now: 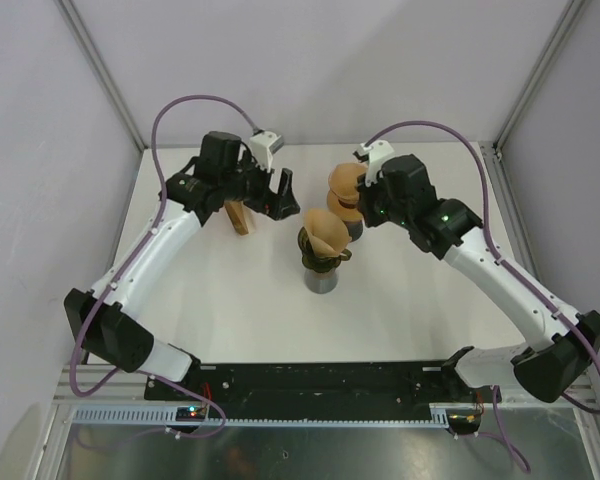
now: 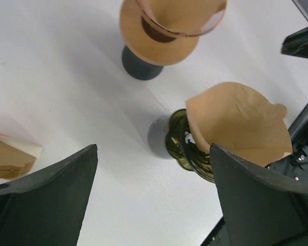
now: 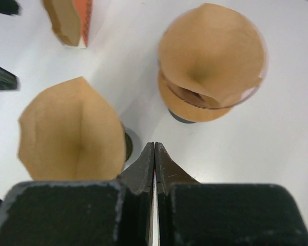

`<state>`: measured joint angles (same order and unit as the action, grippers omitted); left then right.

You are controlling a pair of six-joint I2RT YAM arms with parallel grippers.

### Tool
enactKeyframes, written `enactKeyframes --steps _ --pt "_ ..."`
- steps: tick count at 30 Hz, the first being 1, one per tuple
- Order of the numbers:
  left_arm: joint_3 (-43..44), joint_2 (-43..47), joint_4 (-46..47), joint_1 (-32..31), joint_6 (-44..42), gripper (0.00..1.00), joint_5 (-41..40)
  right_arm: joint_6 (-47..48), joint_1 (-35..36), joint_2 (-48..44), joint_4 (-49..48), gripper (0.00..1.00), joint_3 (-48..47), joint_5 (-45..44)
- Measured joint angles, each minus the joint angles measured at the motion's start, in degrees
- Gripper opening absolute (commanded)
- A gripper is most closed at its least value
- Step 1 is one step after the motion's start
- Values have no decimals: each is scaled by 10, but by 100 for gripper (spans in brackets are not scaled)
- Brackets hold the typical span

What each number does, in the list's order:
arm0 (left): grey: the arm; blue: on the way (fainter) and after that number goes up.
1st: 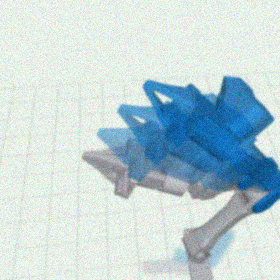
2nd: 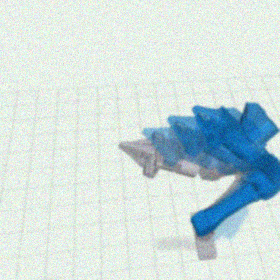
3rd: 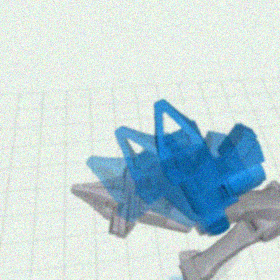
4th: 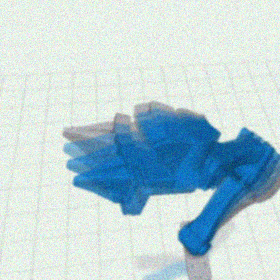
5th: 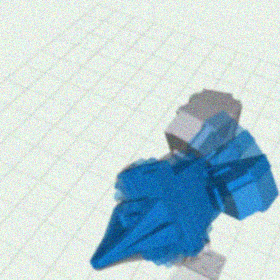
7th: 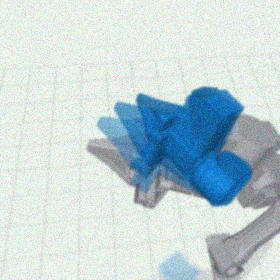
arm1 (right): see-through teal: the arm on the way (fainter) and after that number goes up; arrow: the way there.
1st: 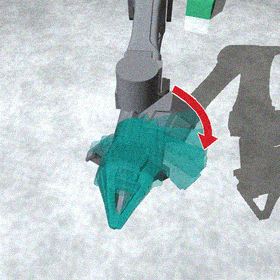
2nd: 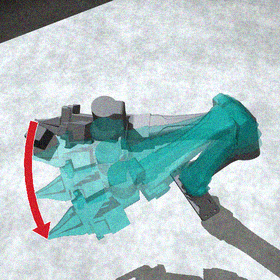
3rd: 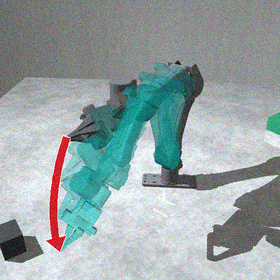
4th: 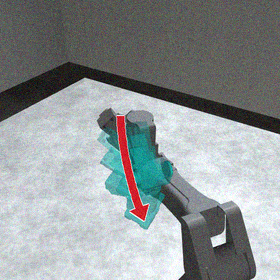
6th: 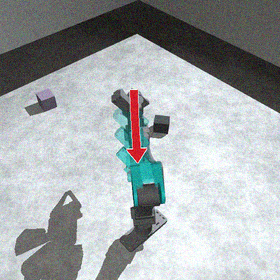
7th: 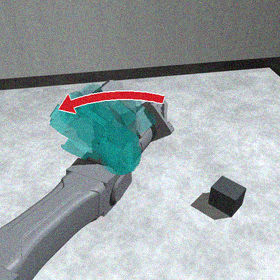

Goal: Place the coffee filter in the dripper

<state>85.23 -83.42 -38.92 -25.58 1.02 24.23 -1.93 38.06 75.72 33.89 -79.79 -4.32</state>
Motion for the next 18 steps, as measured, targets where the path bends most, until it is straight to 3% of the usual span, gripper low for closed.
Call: enactKeyframes --steps 5,12,18 --pt "13 2 2 37 0 95 -7 -9 -52 -22 -2 6 22 0" --pt "0 10 18 96 0 95 -35 -31 -149 -55 -24 60 90 2" --pt "-84 42 94 154 1 96 -94 -58 -242 -105 -73 89 175 10"
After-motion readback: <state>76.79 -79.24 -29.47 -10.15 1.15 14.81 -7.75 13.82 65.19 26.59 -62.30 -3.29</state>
